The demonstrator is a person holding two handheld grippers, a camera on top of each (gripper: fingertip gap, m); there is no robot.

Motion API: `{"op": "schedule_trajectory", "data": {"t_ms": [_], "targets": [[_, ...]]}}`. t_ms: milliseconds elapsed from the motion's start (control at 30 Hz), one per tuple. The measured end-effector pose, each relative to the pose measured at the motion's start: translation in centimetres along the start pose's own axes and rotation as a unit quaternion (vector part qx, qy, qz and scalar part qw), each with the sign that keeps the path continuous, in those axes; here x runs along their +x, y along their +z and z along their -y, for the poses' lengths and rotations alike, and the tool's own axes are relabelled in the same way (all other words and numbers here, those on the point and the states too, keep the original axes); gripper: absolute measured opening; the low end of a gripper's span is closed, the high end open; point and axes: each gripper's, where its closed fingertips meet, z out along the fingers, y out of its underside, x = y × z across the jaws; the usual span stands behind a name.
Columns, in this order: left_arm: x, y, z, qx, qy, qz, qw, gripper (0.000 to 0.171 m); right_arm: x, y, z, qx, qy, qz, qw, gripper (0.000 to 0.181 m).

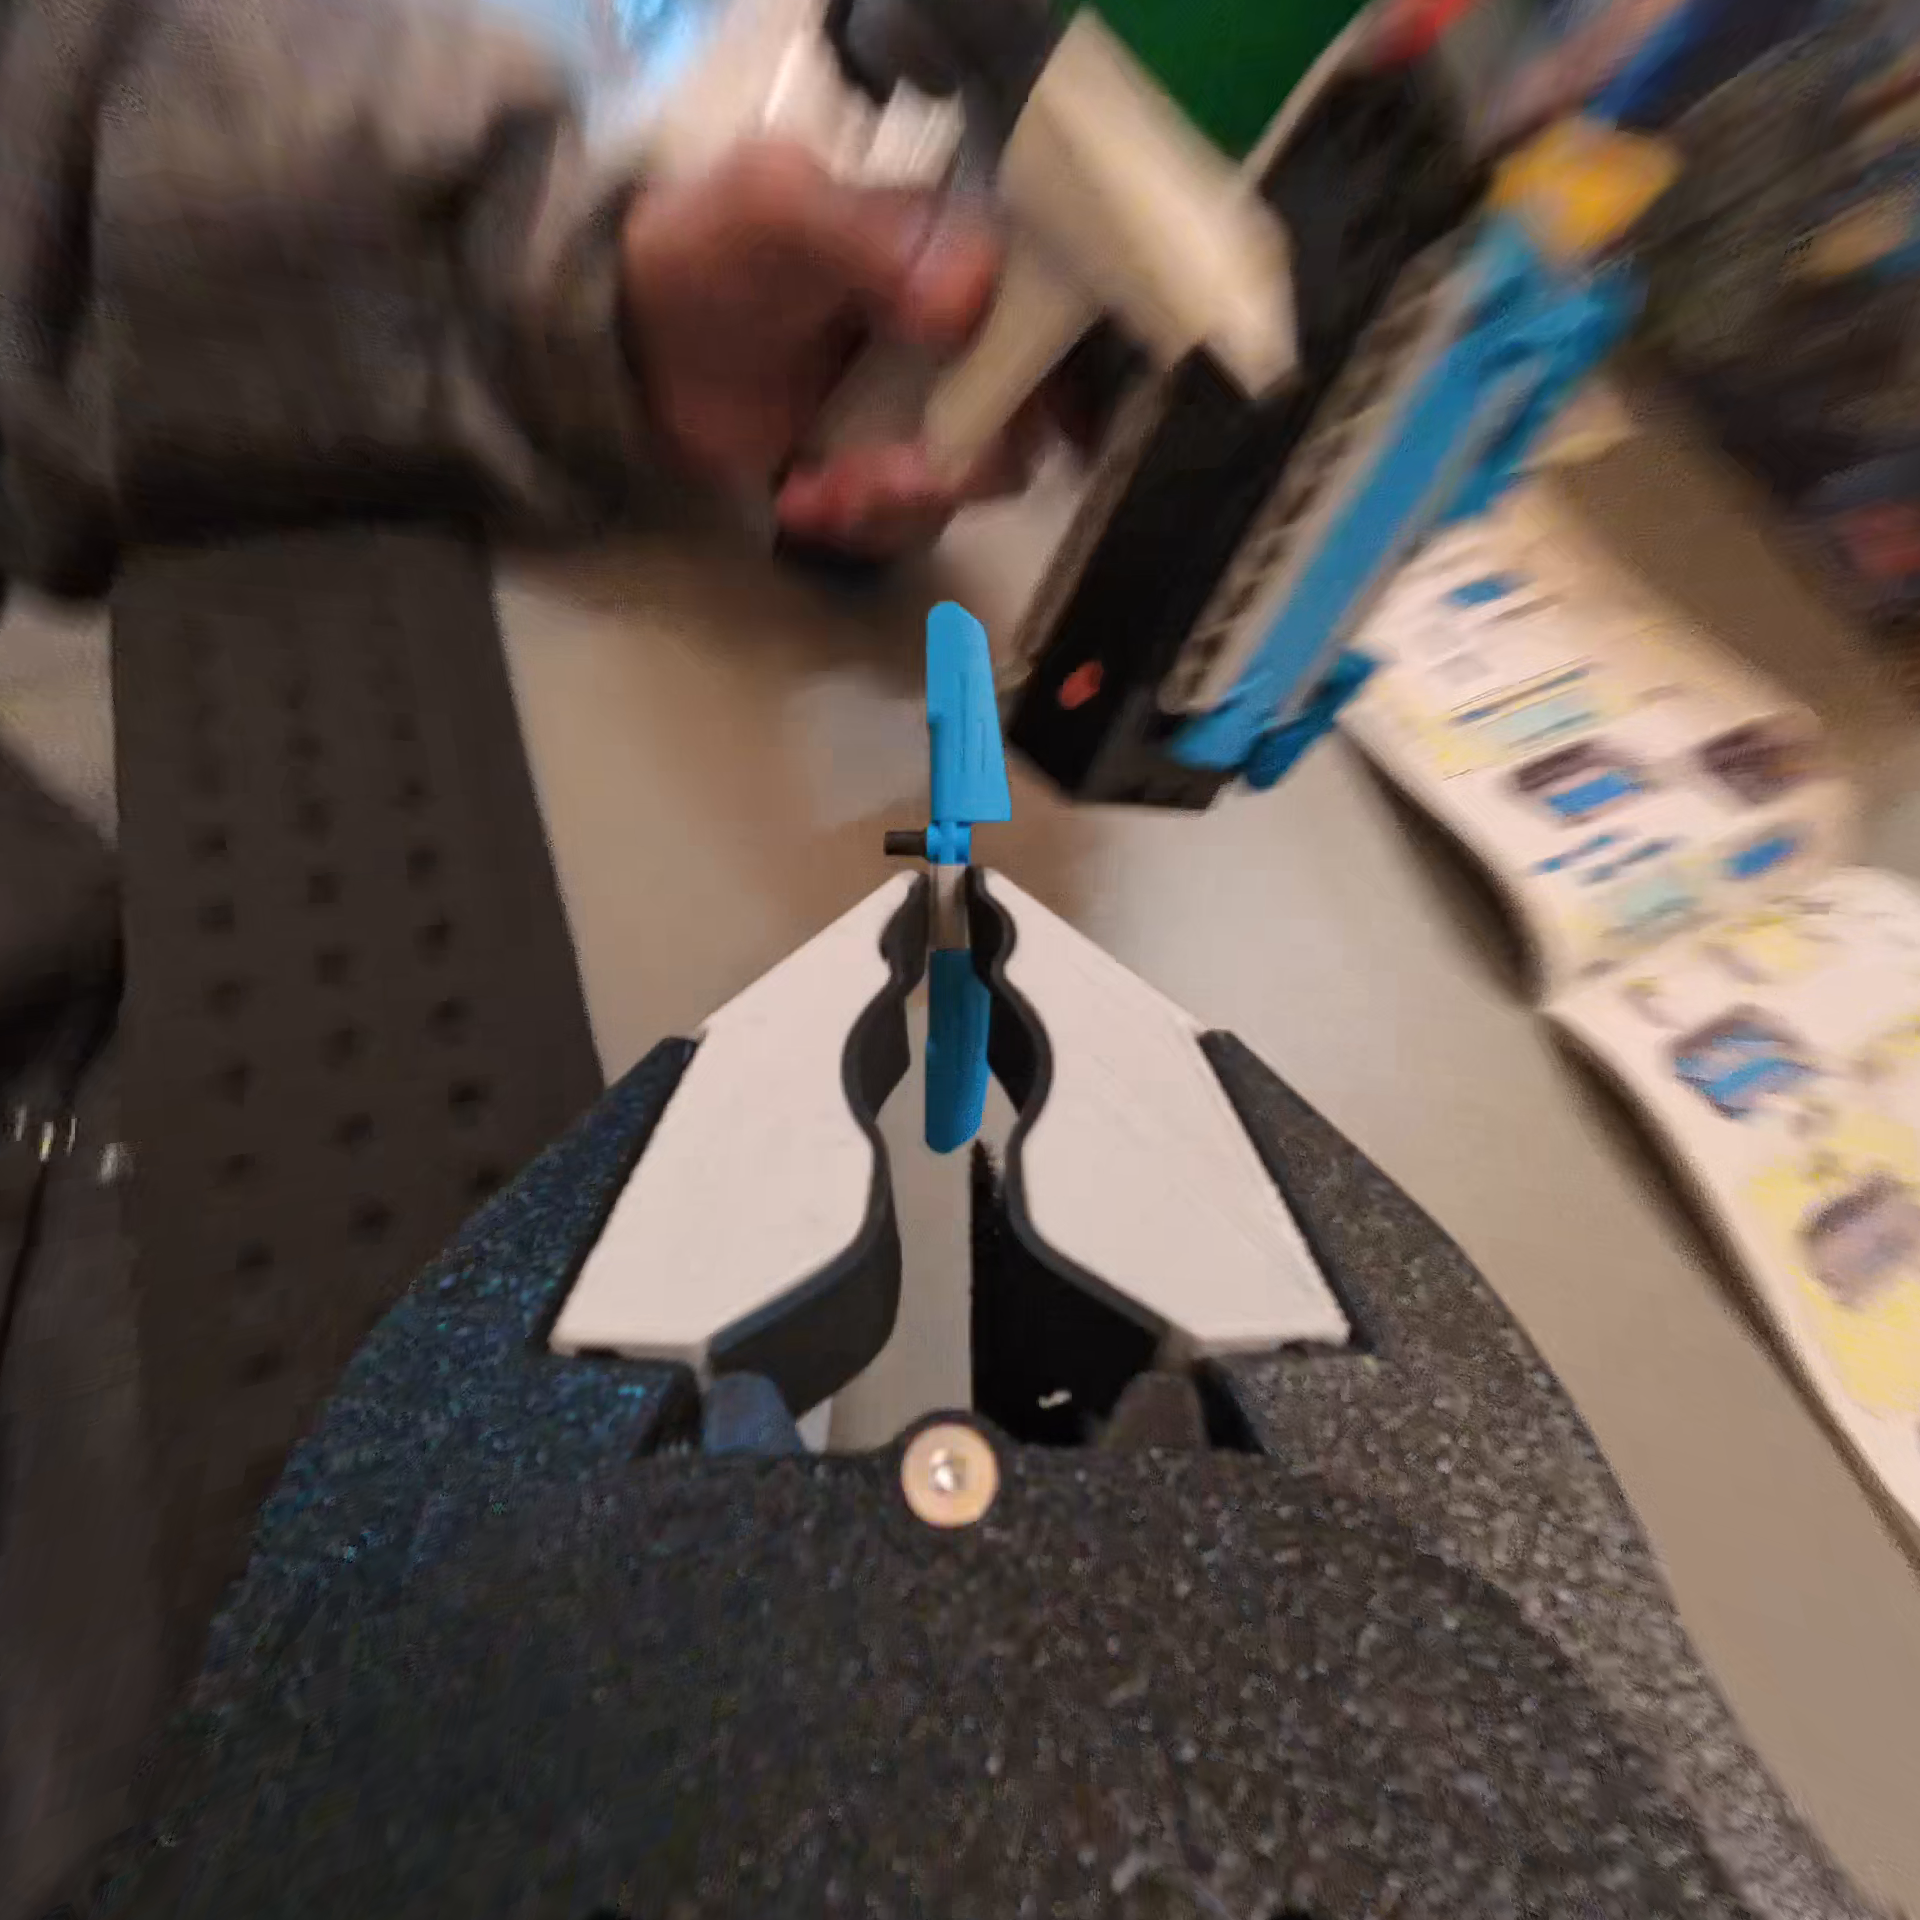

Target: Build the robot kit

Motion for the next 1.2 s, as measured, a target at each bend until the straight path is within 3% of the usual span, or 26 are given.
{"op": "schedule_trajectory", "data": {"t_ms": [67, 133, 267, 633, 1200], "targets": [[0.0, -0.2, 0.6, 0.024, -0.025, -0.010, 0.999, 0.065, 3.2, -2.4, 3.2, 0.095, 0.048, -0.104, 0.989, 0.006], [0.1, -0.2, 0.8, 0.039, -0.047, -0.022, 0.998, 0.065, 5.9, -3.6, 4.7, 0.135, 0.083, -0.208, 0.965, 0.006], [1.0, 0.2, 0.9, 0.063, -0.070, -0.046, 0.994, 0.065, 6.5, -1.4, 5.6, 0.091, 0.064, -0.289, 0.951, 0.007], [1.2, 0.6, 0.5, 0.066, -0.029, -0.018, 0.997, 0.065, 6.1, -0.5, 6.8, 0.069, 0.042, -0.335, 0.939, 0.006], [0.5, 0.5, 0.3, 0.057, -0.038, -0.009, 0.998, 0.064, 5.5, 0.6, 5.5, 0.037, 0.069, -0.293, 0.953, 0.010]]}}
